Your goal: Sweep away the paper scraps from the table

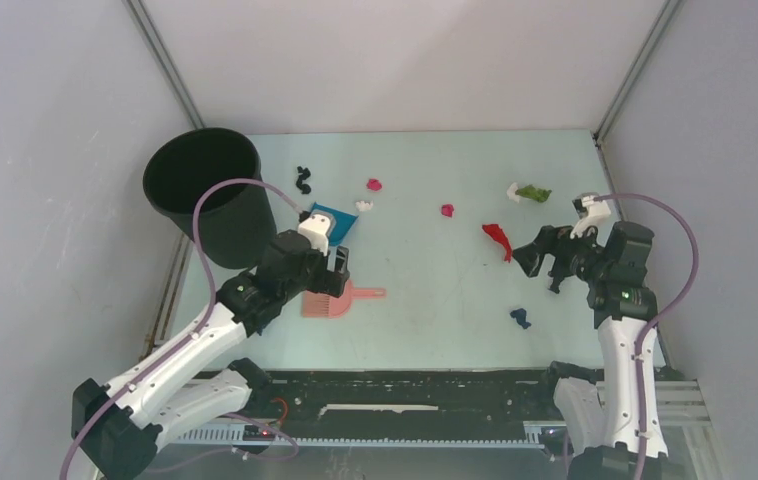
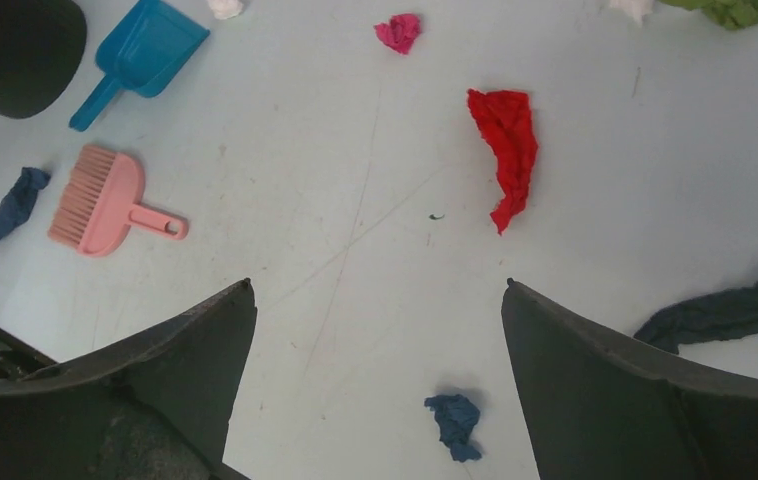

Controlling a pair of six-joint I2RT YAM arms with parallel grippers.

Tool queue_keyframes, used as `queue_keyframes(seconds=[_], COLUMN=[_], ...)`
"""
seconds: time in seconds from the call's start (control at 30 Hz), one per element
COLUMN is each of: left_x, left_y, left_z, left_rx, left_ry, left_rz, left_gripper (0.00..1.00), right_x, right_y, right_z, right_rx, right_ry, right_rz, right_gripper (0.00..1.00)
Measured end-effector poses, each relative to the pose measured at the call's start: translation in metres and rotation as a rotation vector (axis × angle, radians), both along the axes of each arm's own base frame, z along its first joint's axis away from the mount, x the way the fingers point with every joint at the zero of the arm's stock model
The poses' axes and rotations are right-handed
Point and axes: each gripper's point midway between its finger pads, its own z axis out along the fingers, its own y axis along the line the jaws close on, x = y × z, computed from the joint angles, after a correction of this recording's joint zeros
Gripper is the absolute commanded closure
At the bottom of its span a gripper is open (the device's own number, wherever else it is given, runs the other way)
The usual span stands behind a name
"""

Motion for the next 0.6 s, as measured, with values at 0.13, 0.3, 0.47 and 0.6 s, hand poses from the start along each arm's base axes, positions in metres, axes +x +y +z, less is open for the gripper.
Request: queue_keyframes(seconds=[0.13, 0.3, 0.47, 0.6], left_x=[0.000, 0.001, 0.002, -0.001], left_y=[0.002, 0.008, 0.014, 0.026], left_z=[0.000, 0.010, 0.019, 0.023], left_rx=[0.007, -0.012, -0.041, -0.043], left_ry=[0.001, -0.032, -0.031, -0.003], left_rz=[0.010, 0.048, 0.112, 0.192], left_gripper=[0.11, 0.12, 0.20, 0.15], right_x=[-0.006, -0.021, -0.047, -0.048], right_y=[0.017, 0.078, 0.148, 0.195], right_z=[0.002, -0.018, -0.046, -0.056], right_rx=[-0.019, -0.105, -0.233, -0.328], right_ry=[-0.039, -0.036, 0.006, 0.006], right_rz=[0.130, 0.463, 0.807, 0.990], right_gripper=[0.00, 0.04, 0.27, 0.31])
